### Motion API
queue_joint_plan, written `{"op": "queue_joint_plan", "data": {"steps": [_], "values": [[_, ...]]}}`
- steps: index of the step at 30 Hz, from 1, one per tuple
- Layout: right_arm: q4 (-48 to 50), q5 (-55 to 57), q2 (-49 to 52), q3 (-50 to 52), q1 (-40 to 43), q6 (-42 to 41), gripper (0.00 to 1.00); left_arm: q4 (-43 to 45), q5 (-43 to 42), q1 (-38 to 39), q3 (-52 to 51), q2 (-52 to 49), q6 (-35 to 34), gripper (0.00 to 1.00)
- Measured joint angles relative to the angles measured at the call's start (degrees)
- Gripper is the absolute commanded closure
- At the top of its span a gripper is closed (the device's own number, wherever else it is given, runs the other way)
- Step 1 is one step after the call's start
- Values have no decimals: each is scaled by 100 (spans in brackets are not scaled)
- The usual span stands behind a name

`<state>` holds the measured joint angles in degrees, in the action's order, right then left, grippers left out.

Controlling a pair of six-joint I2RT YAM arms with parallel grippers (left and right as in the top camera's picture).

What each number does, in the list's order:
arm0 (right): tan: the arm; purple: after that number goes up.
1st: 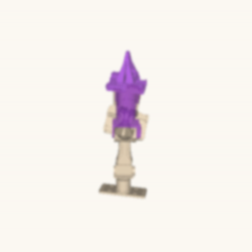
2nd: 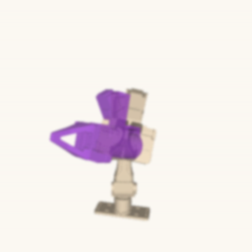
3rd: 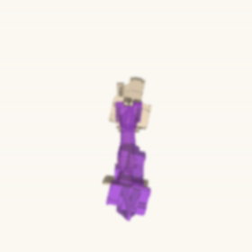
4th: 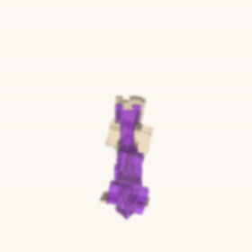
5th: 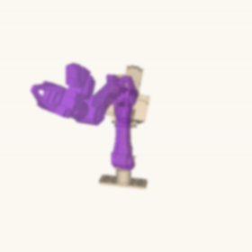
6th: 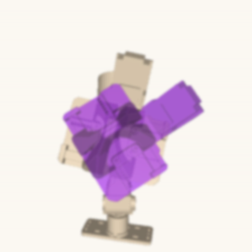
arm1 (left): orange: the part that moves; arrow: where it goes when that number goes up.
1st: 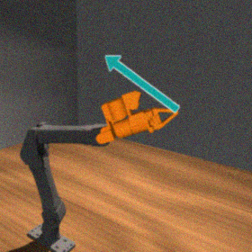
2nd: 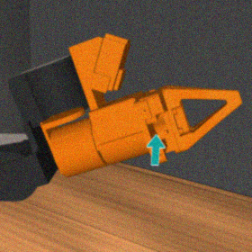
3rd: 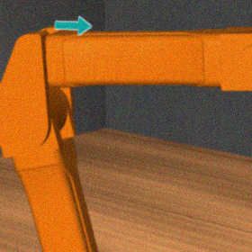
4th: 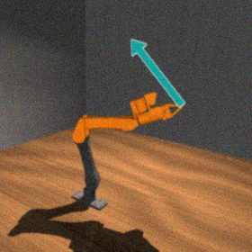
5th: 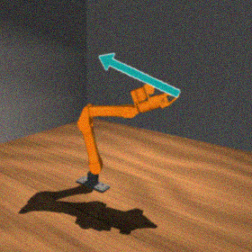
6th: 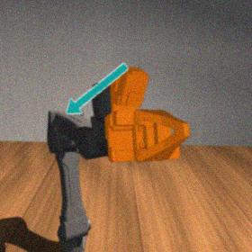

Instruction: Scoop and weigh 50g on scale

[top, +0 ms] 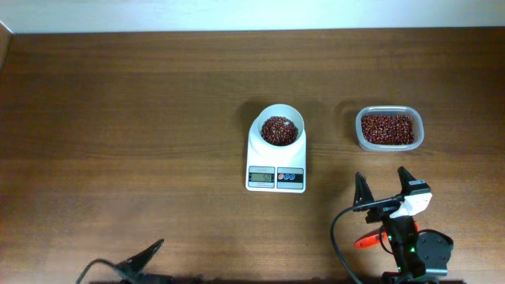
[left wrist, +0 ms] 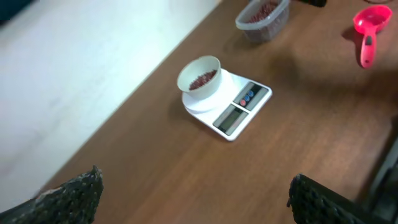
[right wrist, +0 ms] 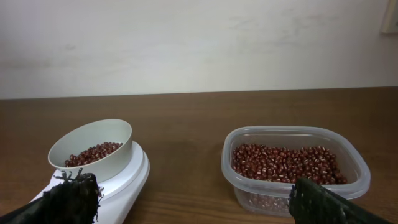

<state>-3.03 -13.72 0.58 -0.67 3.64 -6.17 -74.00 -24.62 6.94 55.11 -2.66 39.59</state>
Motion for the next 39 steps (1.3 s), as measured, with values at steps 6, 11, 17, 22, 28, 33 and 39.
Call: {"op": "queue_joint_plan", "data": {"steps": [6, 11, 17, 22, 28, 33, 39], "values": [[0, 0, 0, 0, 0, -7, 1, 636, 7, 0, -13, 184, -2, 1], [2, 4, -4, 0, 0, -4, 1, 3261, 186, 0, -1008, 227, -691, 1], [2, 20, 0, 4, 0, -4, 1, 5759, 1790, 0, -3729, 201, -3392, 1], [2, 22, 0, 4, 0, -2, 1, 6802, 2465, -2, -4741, 197, -3526, 1], [2, 22, 0, 4, 0, -7, 1, 7335, 2553, -2, -5405, 203, -3563, 1], [2, 22, 0, 4, 0, -2, 1, 6968, 2251, 0, -5436, 201, -3554, 1], [2, 22, 0, 4, 0, -4, 1, 6970, 2225, 0, -5436, 201, -3554, 1]]}}
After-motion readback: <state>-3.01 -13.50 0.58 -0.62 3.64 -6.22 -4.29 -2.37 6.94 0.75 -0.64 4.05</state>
